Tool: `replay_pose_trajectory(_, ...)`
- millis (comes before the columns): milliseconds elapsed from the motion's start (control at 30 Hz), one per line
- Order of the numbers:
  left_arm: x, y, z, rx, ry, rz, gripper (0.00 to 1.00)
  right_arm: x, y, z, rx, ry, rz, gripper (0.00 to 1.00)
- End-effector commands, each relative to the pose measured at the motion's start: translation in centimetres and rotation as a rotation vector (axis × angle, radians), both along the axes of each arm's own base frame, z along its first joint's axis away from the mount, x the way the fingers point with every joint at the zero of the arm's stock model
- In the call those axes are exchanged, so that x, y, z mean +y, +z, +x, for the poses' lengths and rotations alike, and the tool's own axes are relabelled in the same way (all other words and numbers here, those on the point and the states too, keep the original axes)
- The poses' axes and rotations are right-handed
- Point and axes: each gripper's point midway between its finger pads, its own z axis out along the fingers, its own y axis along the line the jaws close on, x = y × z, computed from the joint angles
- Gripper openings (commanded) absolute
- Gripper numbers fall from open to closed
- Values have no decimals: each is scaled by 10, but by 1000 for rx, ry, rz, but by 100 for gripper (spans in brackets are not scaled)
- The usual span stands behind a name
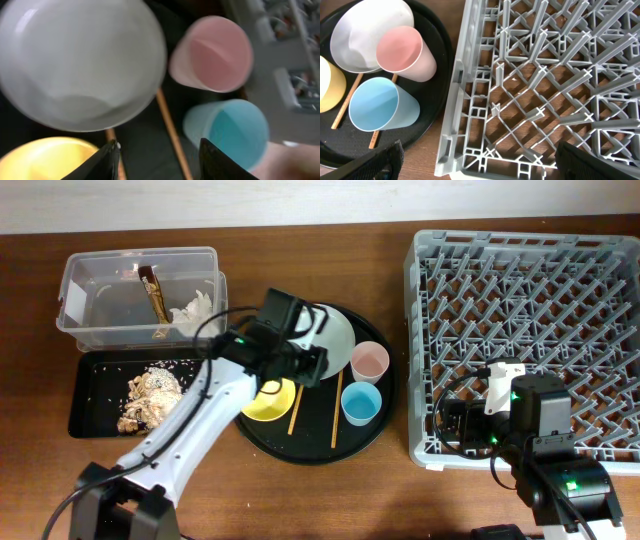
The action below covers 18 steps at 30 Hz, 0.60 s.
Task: Sort waste into correct bins and load items into the dishwasher rack
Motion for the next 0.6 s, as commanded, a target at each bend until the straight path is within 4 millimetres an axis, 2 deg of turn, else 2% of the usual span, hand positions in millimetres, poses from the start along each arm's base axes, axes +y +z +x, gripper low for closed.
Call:
replay_pose_trajectory(0,-37,-12,-21,29,-119,-1,51,-1,7,2,-17,-8,6,98)
replay_pose_trajectory(167,-68,-61,-52,136,-222,69,50,-1,7,2,-17,-8,6,98)
replay_pose_trajectory(200,-70,-70,-56,157,-232,85,43,-1,7,2,-16,-8,6,98)
replay_pose_trajectory(233,-70,-74,-57,167,-233,91,33,-1,7,2,-17,-8,6,98)
replay_pose_trajectory(300,-68,-76,-55,163,-229,101,10,-1,7,2,-17,-8,6,98)
replay_pose_trajectory(367,-65,-76,-55,171,-221,105,1,-1,7,2,-16,-8,6,98)
replay_pose_trajectory(433,-56,-77,-57,200,-208,120,1,-1,7,2,-16,-8,6,98)
replay_pose_trajectory(500,-50,-68,-60,218,-200,122,1,-1,7,2,-16,-8,5,98)
replay_pose_trajectory(533,-48,-59,-59,211,-193,116,0,-1,7,2,-16,-8,5,98)
replay_pose_trajectory(567,-43,-36,-51,175,-171,86,1,-3,7,2,-17,-16,-3,98)
